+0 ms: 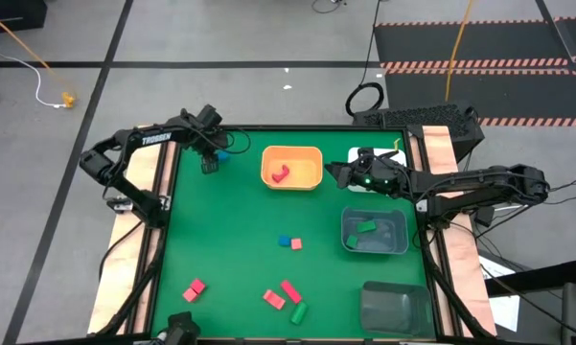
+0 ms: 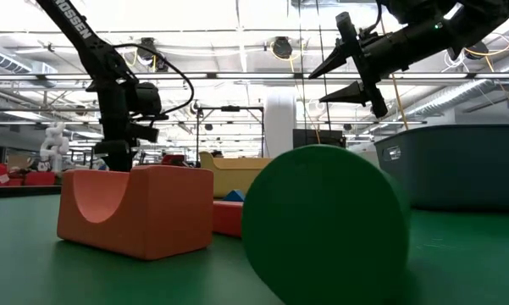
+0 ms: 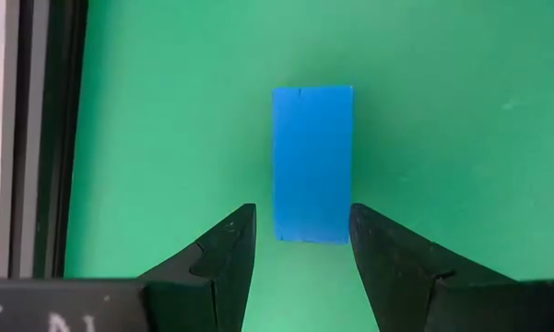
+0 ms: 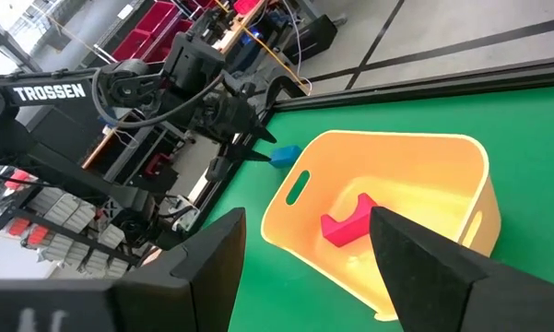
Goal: Sort & place blocks by color
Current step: Put the top blue block into the white bin
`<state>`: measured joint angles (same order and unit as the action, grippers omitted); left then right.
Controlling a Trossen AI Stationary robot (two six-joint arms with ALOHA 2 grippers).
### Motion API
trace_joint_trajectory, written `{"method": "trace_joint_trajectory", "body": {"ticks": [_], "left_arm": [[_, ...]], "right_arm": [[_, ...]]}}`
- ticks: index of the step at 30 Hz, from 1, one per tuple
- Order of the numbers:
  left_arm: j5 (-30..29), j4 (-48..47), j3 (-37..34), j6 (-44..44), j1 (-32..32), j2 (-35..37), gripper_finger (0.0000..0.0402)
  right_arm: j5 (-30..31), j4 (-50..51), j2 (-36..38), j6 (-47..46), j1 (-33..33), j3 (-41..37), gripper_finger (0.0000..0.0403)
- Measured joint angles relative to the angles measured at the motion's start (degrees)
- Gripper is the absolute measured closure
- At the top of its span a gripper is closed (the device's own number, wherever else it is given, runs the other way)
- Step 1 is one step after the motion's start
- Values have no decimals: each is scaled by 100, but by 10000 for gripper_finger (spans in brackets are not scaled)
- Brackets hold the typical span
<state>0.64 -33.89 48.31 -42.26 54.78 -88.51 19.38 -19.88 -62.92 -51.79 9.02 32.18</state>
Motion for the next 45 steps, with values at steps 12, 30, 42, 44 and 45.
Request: {"method": "trace_joint_trajectory", "body": {"ticks": [12,30,42,44,45], "left_arm": [[115,562,-498,219,-60,0,222],[66,869,-588,1130,-407,11,278],[127,1002,-504,2824,-590,744,278],[143,1005,-422,3086,-724,1000,278],[209,1019,-387,3234,-810,1141,278]], "right_arm": [[-2,0,0,22,0,0,181],[-2,1,0,44,0,0,181],[-508,-113,-1,-420,2,0,181],[-762,-256,0,-614,2,2,181],[-873,-316,0,-734,2,2,181]]}}
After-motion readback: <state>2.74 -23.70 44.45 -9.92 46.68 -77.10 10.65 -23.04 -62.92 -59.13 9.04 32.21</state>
